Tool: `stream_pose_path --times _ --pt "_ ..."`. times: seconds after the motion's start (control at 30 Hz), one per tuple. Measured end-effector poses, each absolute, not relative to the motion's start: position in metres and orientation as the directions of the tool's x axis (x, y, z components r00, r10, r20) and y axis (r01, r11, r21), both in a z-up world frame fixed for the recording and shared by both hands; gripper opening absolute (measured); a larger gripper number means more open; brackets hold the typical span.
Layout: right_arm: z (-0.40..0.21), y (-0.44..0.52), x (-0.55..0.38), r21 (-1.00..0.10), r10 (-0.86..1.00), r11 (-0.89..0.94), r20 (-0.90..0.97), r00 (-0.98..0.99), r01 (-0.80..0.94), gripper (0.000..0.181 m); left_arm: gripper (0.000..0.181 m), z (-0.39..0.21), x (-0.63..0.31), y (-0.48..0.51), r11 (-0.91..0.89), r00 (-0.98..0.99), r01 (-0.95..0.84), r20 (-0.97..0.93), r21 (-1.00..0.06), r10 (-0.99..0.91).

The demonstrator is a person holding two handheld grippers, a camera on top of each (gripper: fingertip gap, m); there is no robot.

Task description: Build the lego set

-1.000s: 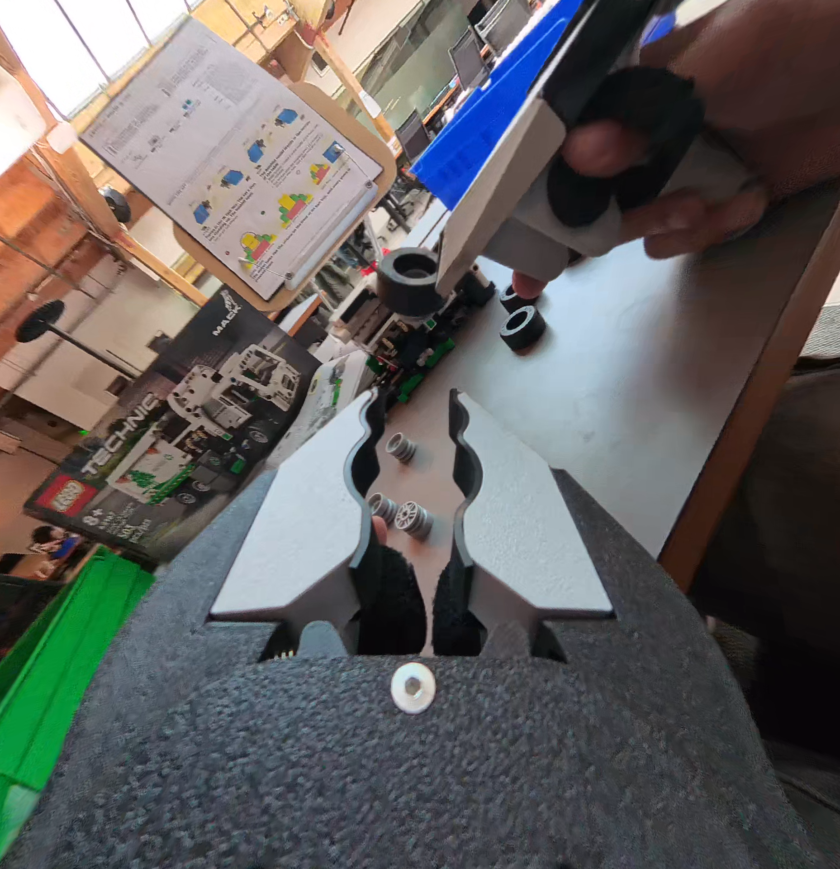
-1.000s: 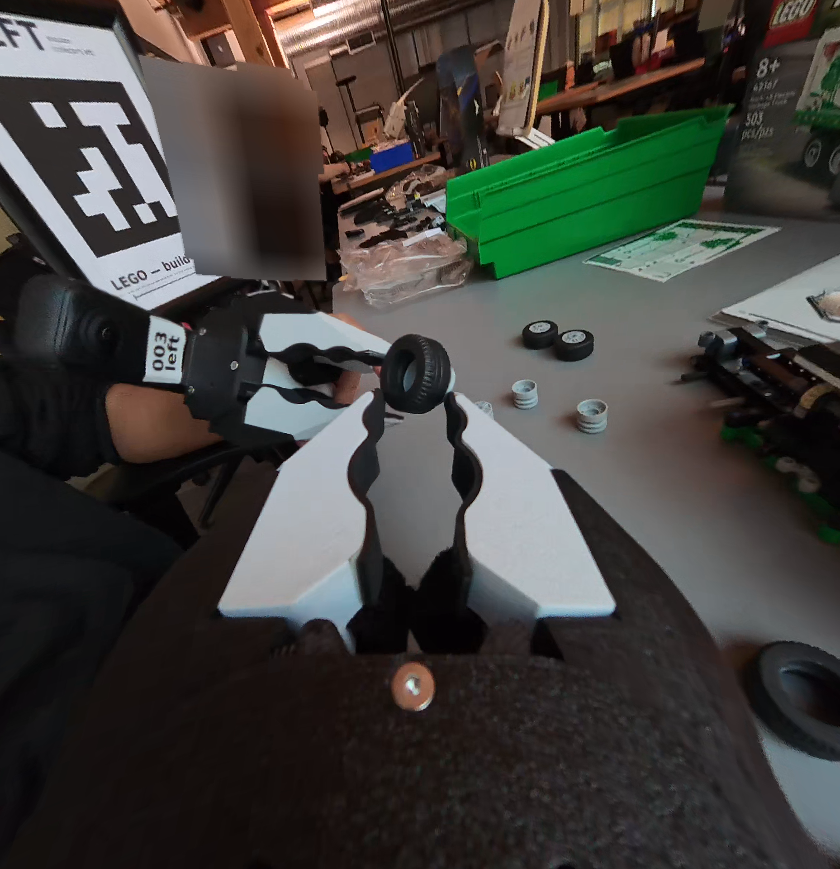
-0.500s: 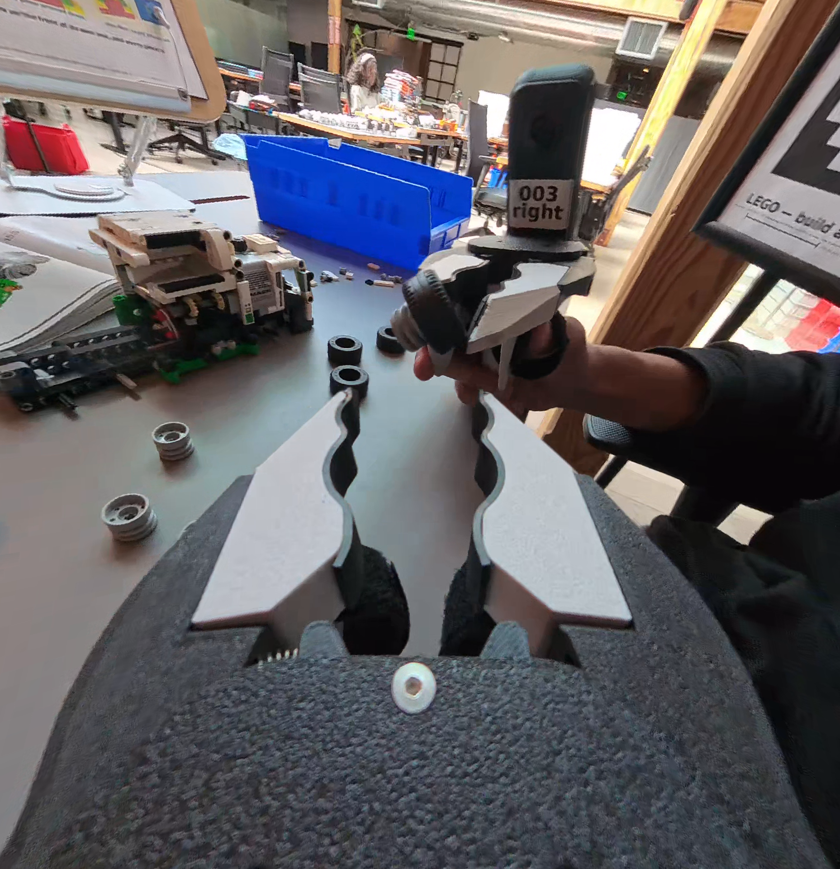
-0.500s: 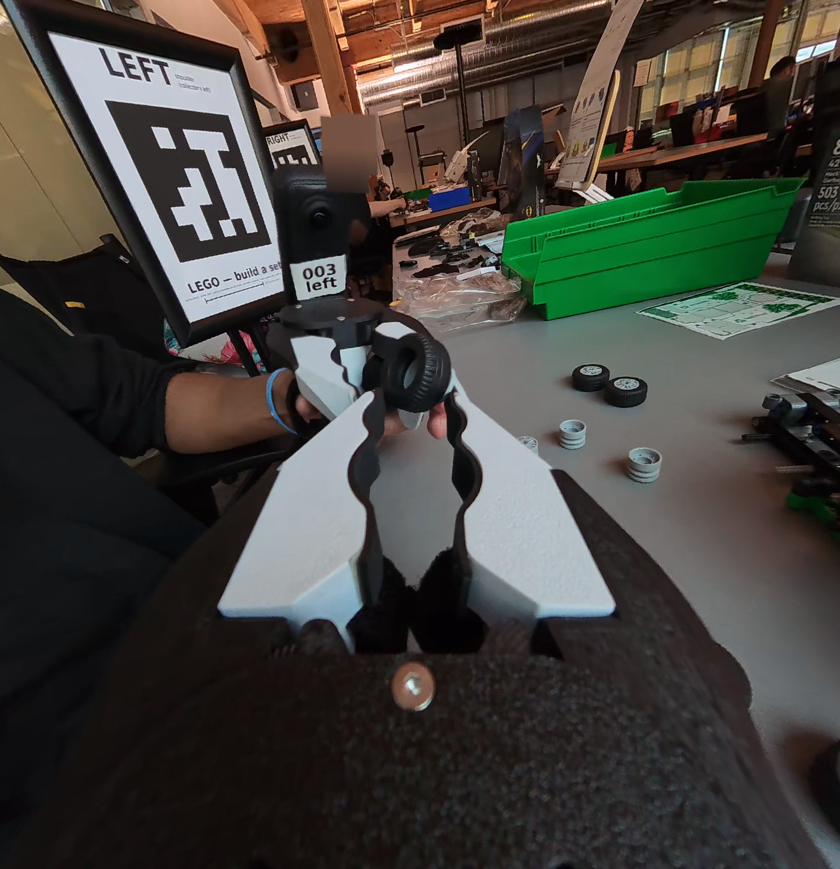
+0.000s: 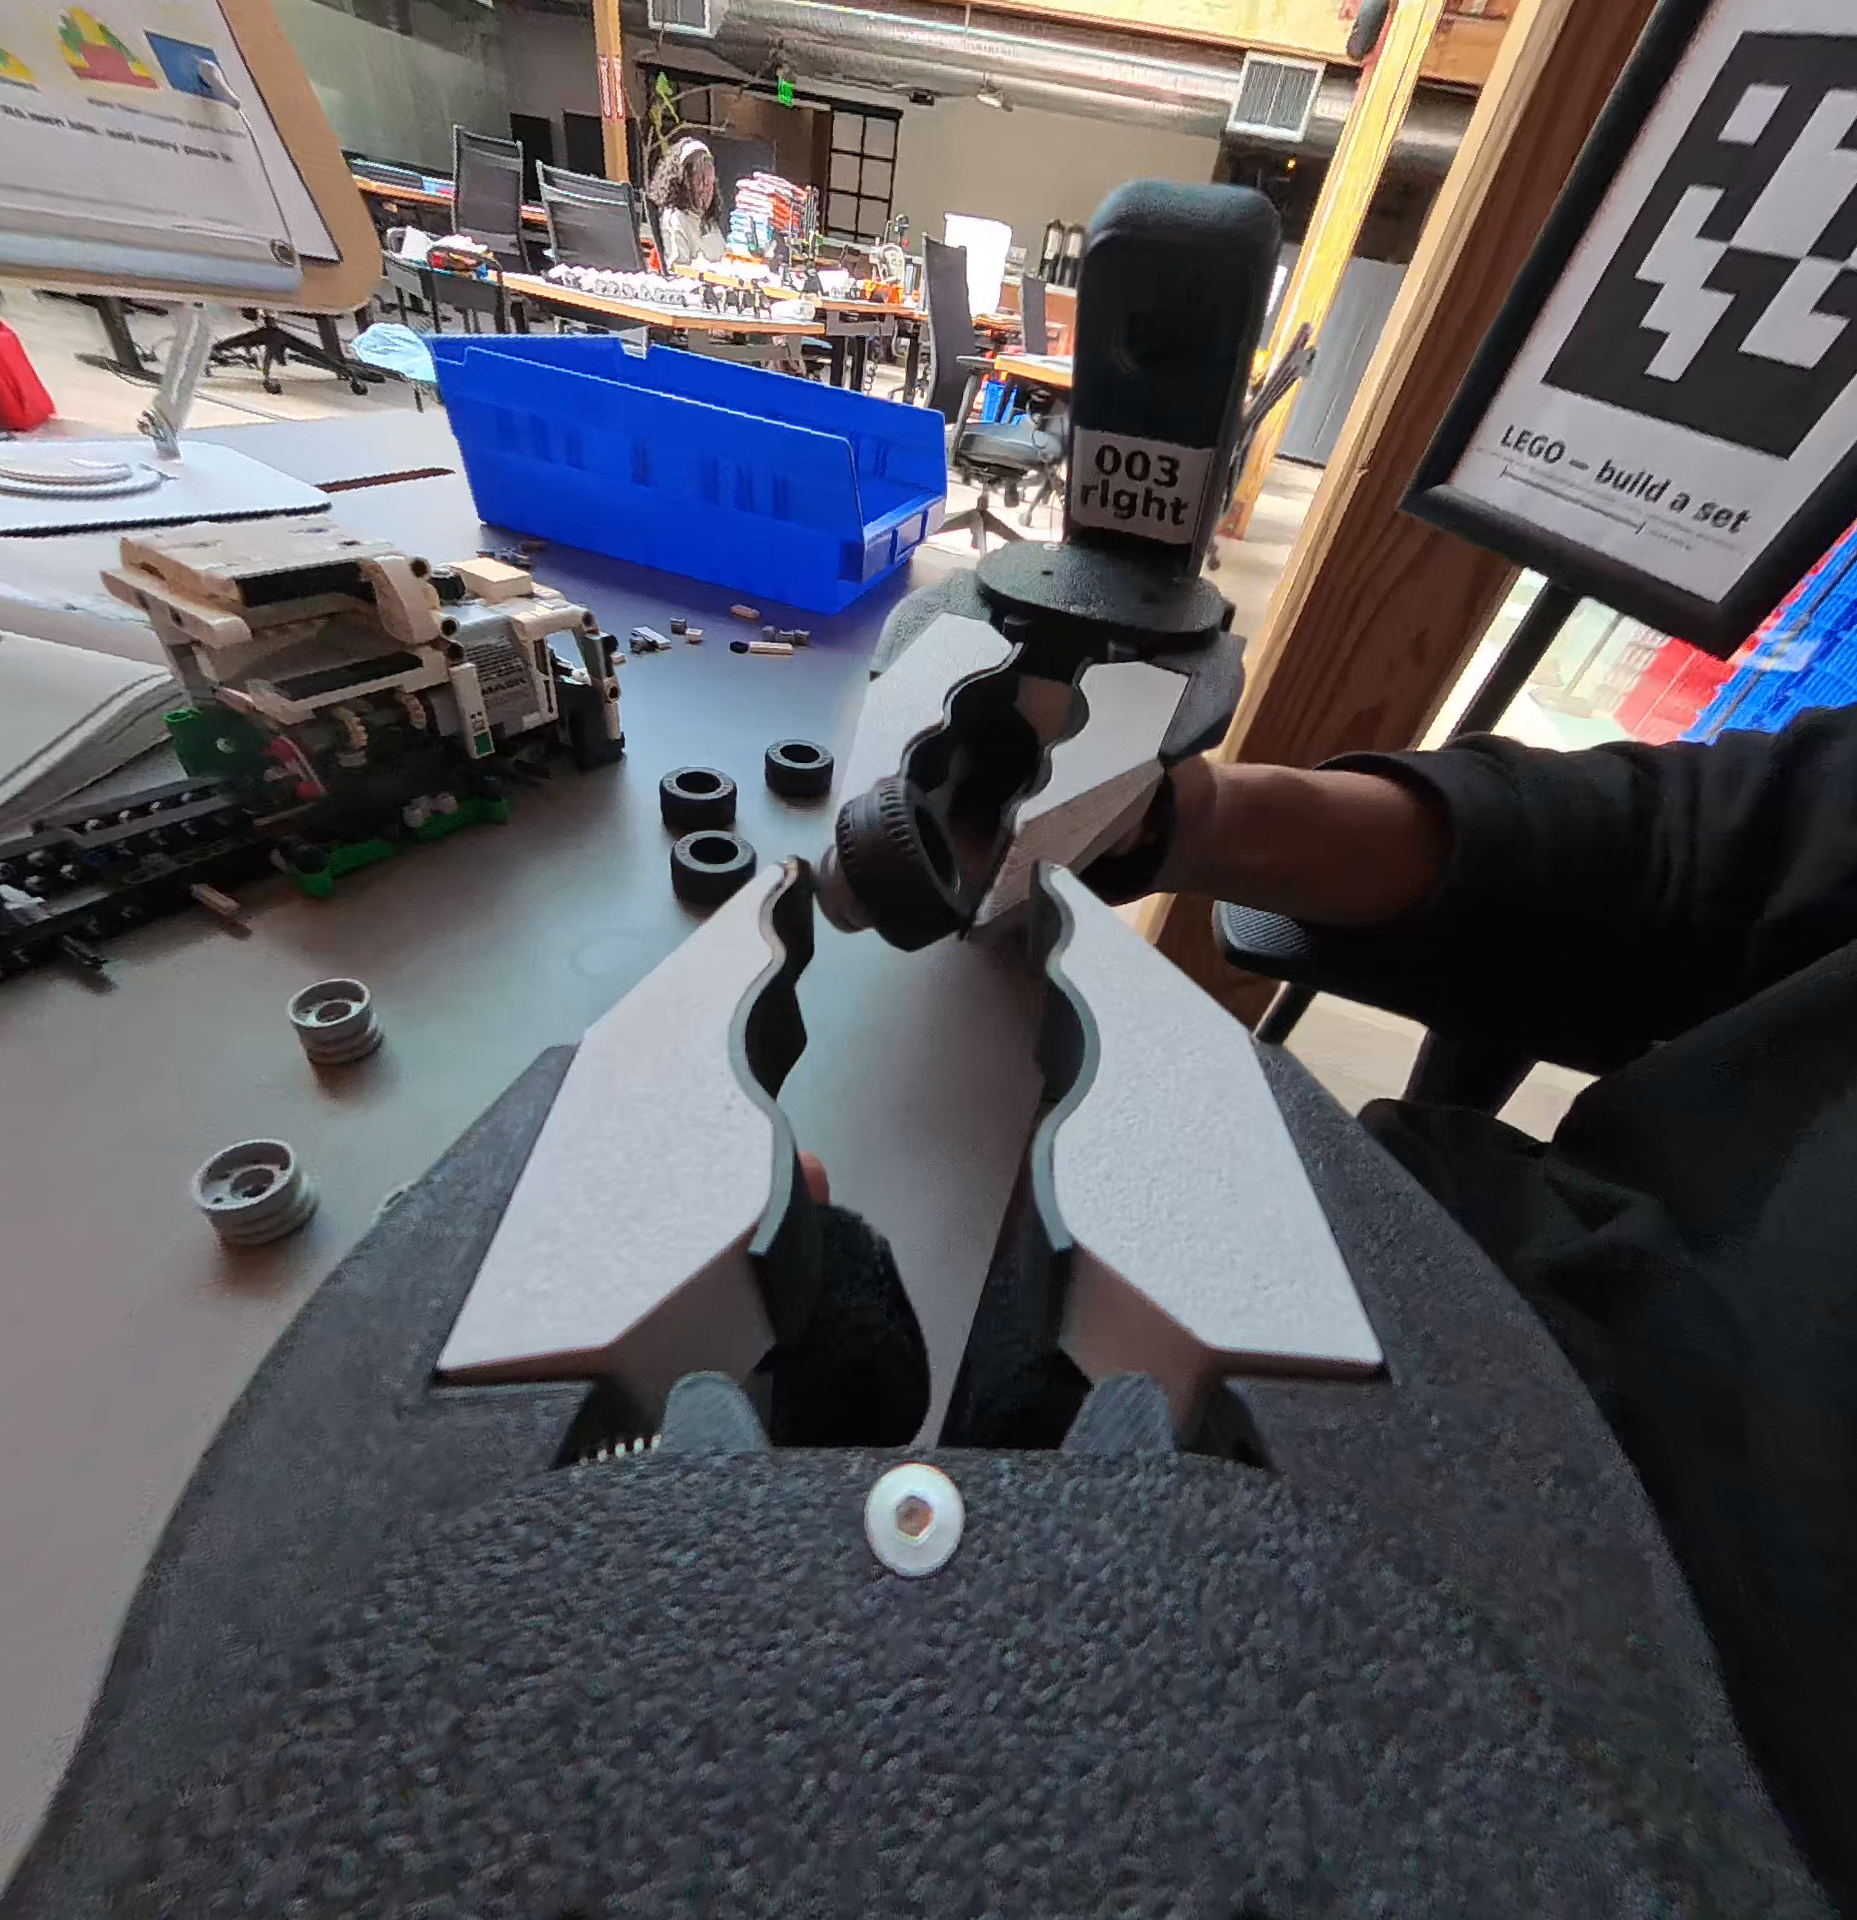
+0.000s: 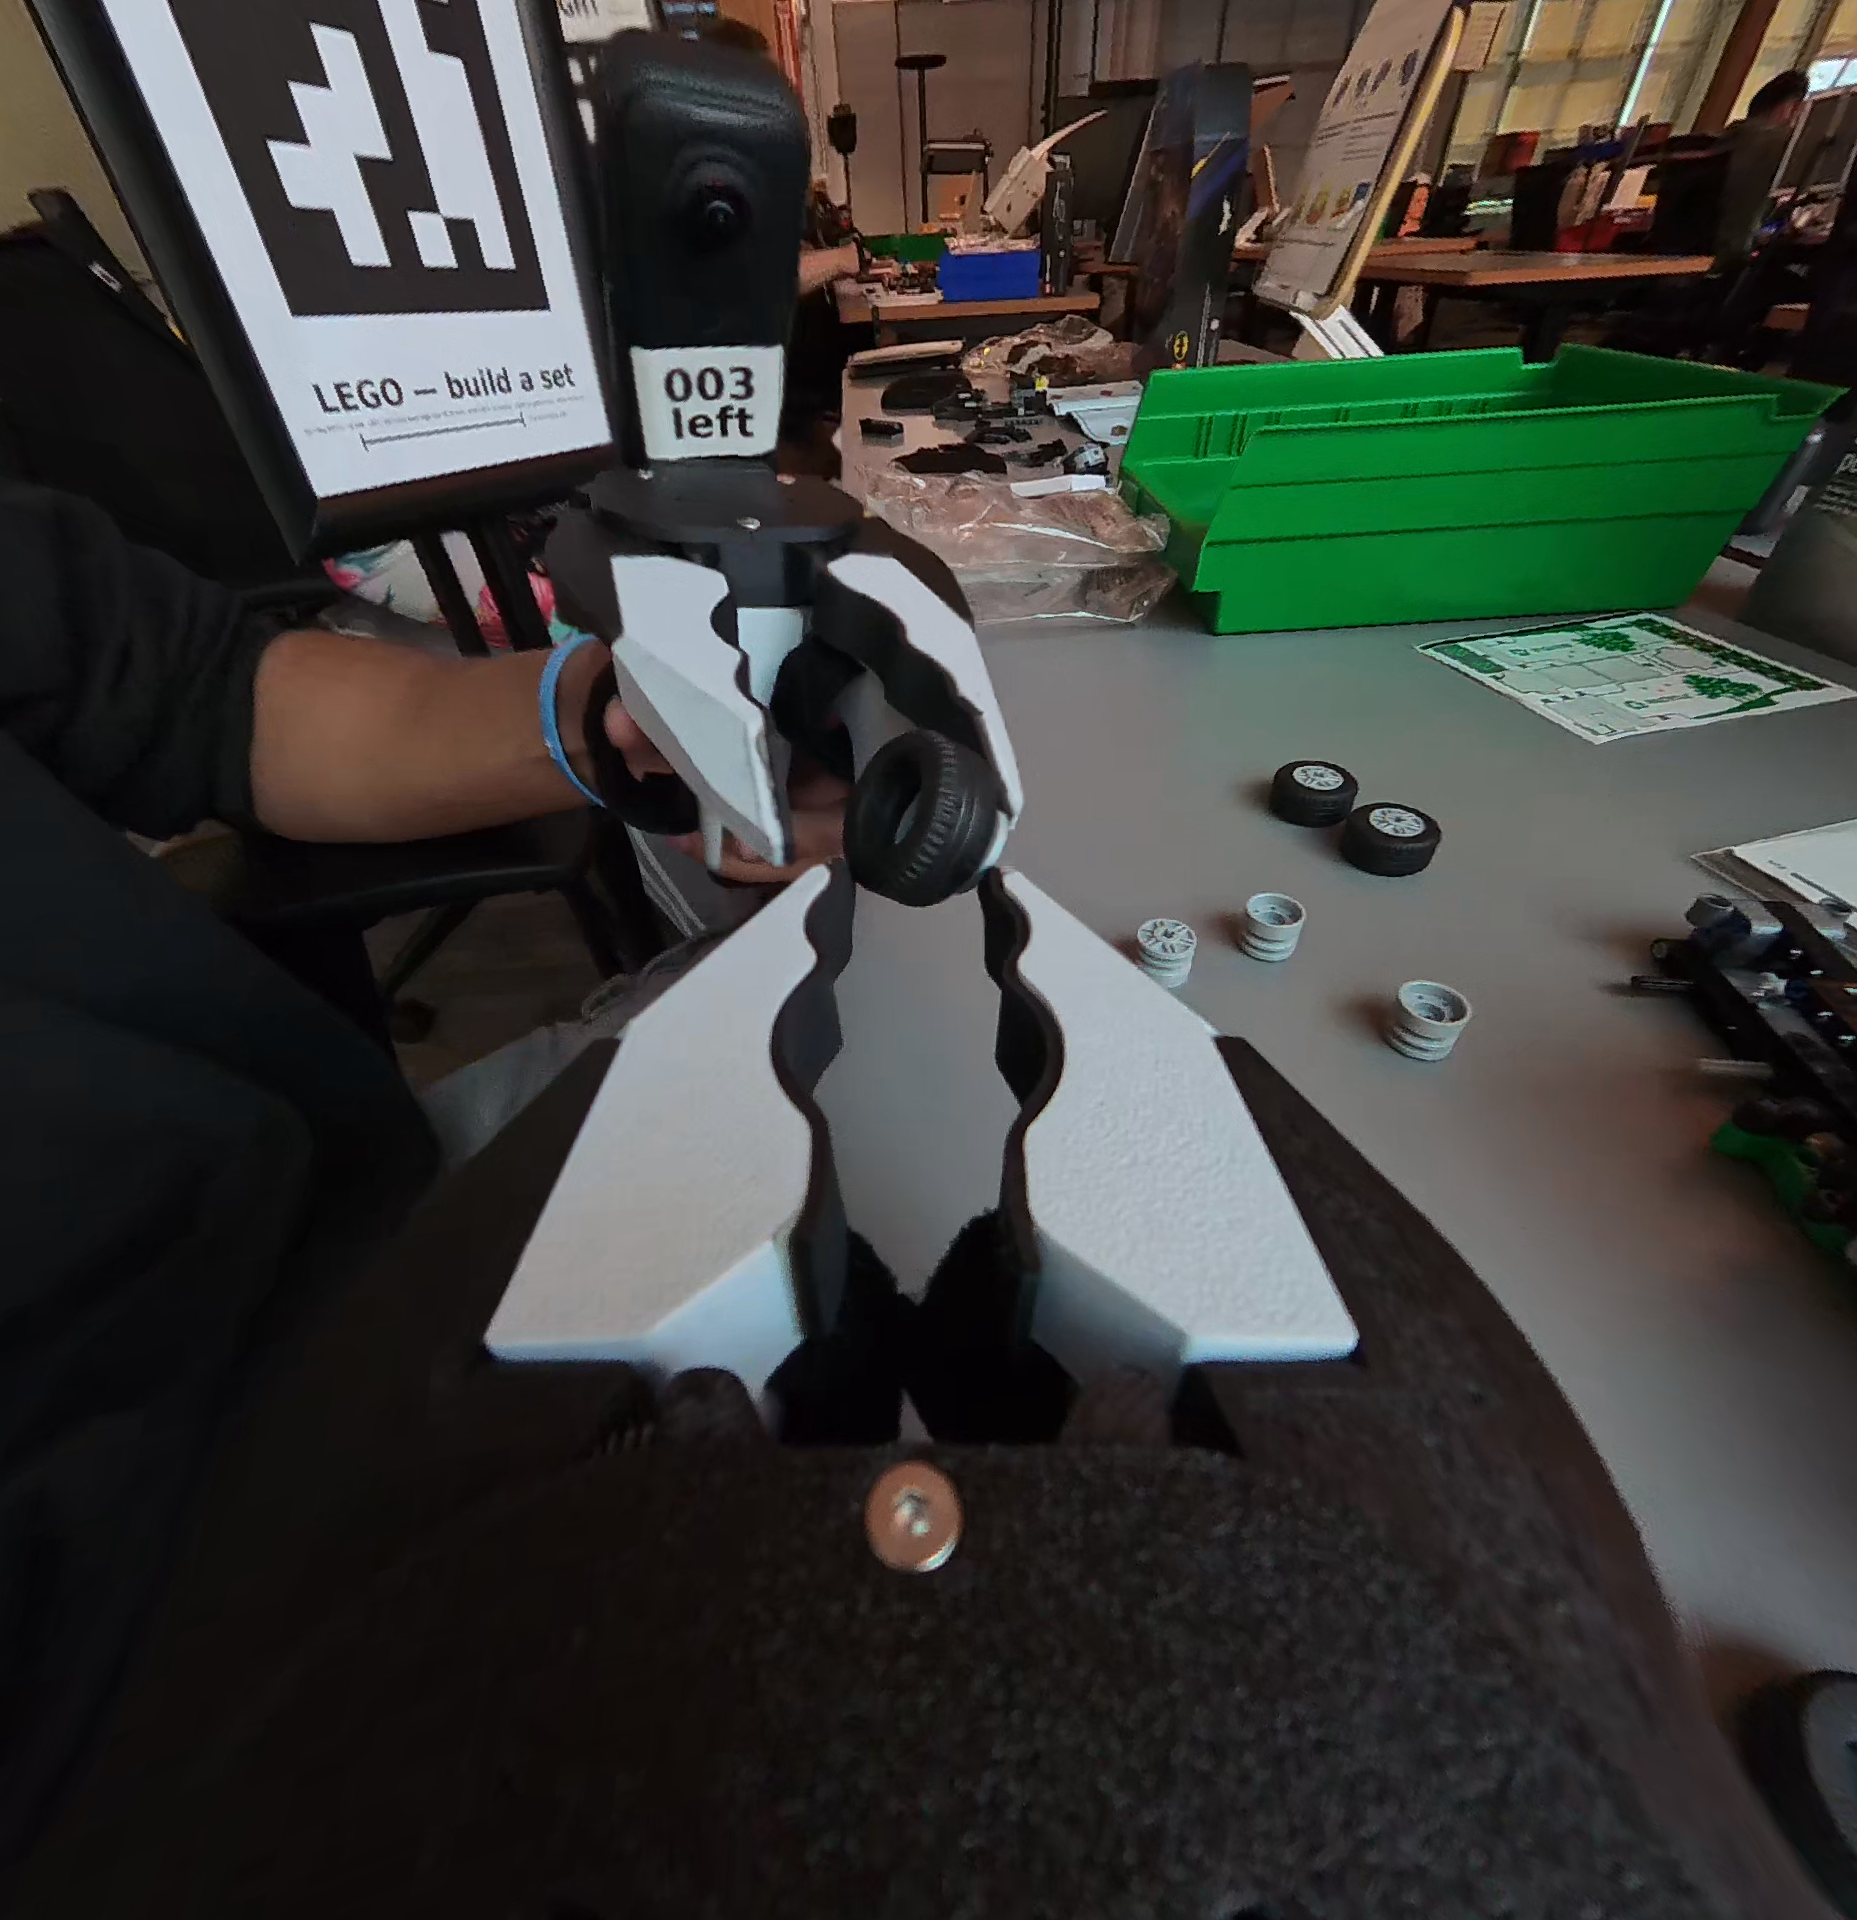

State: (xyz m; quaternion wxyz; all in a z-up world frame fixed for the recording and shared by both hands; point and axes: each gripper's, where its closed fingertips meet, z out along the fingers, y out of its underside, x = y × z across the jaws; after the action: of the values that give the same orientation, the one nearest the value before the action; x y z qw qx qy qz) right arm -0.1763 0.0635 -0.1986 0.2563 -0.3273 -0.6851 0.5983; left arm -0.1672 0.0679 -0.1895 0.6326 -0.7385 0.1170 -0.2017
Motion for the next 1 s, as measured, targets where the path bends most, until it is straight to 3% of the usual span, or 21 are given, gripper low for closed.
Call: stream_pose_path --times 0.07,0.13,0.27,0.5,0.63,0.87,1.0 --pt "-0.201 0.064 -0.178 -0.985 0.770 0.117 0.010 -0.638 0.126 0.024 0.037 -0.190 -0.168 0.068 -0.191 0.877 0.135 0.207 -0.972 -0.434" --pt "-0.202 0.061 -0.176 -0.984 0.765 0.132 0.027 -0.644 0.117 0.024 0.024 -0.190 -0.172 0.069 -0.194 0.870 0.172 0.241 -0.966 -0.431" --pt "-0.203 0.062 -0.177 -0.983 0.765 0.121 0.005 -0.644 0.136 0.022 0.022 -0.190 -0.175 0.070 -0.200 0.871 0.178 0.249 -0.964 -0.424" --pt "-0.176 0.053 -0.168 -0.961 0.630 -0.192 -0.276 -0.726 0.199 0.027 0.021 -0.172 -0.165 0.065 -0.112 0.895 0.103 0.141 -0.988 -0.422" --pt "-0.162 0.055 -0.168 -0.935 0.603 -0.297 -0.342 -0.721 0.195 0.019 0.019 -0.158 -0.166 0.062 -0.041 0.922 0.071 0.081 -0.997 -0.380" --pt "-0.150 0.047 -0.163 -0.990 0.706 -0.105 -0.138 -0.695 0.090 0.017 0.012 -0.140 -0.157 0.052 0.050 0.929 -0.077 -0.090 -0.996 -0.359" --pt "-0.150 0.043 -0.151 -0.997 0.667 -0.021 -0.065 -0.742 0.068 0.017 0.013 -0.139 -0.145 0.047 0.064 0.907 -0.153 -0.166 -0.986 -0.387"
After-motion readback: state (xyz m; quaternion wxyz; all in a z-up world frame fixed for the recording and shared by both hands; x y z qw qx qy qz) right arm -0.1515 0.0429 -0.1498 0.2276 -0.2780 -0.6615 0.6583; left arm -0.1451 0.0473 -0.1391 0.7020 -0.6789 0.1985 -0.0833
